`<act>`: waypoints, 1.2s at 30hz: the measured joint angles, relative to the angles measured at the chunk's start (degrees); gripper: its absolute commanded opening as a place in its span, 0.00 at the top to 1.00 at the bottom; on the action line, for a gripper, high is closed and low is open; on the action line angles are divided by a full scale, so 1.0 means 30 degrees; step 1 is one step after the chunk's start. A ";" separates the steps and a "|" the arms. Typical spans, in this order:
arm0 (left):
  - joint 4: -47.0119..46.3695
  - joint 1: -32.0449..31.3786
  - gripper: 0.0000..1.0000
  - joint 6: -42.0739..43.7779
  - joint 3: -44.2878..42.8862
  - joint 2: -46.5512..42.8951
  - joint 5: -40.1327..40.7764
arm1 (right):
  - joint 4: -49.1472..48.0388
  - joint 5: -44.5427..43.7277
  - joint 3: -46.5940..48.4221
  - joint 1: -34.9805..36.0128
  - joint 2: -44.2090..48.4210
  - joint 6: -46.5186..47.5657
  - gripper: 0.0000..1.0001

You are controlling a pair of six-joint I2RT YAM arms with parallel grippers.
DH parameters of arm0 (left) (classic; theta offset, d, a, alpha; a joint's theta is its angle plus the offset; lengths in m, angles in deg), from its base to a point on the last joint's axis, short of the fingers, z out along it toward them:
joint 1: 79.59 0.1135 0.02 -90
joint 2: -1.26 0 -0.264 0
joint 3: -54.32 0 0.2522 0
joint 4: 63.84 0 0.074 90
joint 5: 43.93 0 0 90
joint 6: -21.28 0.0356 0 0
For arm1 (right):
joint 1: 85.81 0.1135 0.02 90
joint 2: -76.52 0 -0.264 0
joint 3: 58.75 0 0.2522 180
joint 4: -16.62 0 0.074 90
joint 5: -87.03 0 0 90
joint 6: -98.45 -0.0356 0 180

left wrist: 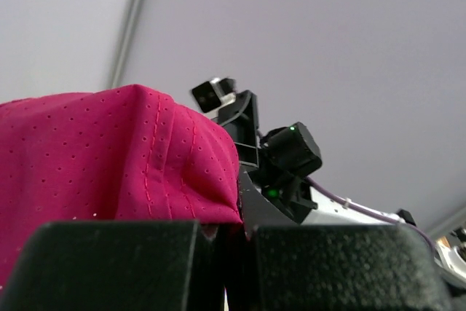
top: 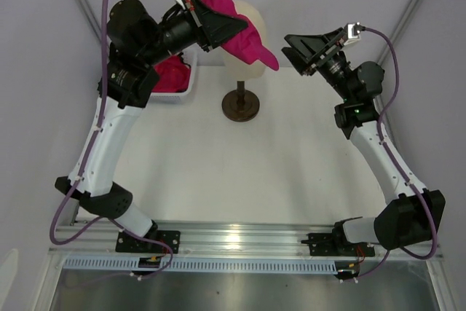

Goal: Stack the hats

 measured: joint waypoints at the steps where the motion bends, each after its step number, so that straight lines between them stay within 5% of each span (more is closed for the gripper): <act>1: -0.0197 0.0007 0.99 -0.0146 0.0000 0.0058 -0.0313 | -0.0182 0.0036 0.0000 0.0204 -0.0051 -0.0619 0.00; 19: -0.2805 -0.0007 0.99 -0.0627 0.1268 0.0226 -0.2018 | 0.0364 0.0248 -0.1020 0.2098 0.0342 -0.6164 0.01; 25: -0.3789 -0.0109 0.99 -0.0641 0.2601 0.0328 -0.2659 | 0.0918 0.0291 -0.1005 0.2492 0.0342 -0.6579 0.35; 29: -0.3956 -0.0182 0.98 -0.0554 0.2900 0.0299 -0.3111 | 0.1100 0.0255 -0.0933 0.2565 0.0328 -0.6834 1.00; 33: -0.3206 -0.0240 0.86 0.0044 0.3308 0.0146 -0.3621 | 0.1523 -0.0080 -0.0270 0.2448 0.0277 -0.6696 1.00; 36: -0.2346 -0.0262 0.61 0.1049 0.3315 -0.0022 -0.3381 | 0.2069 0.0000 0.0270 0.2565 0.0262 -0.5778 1.00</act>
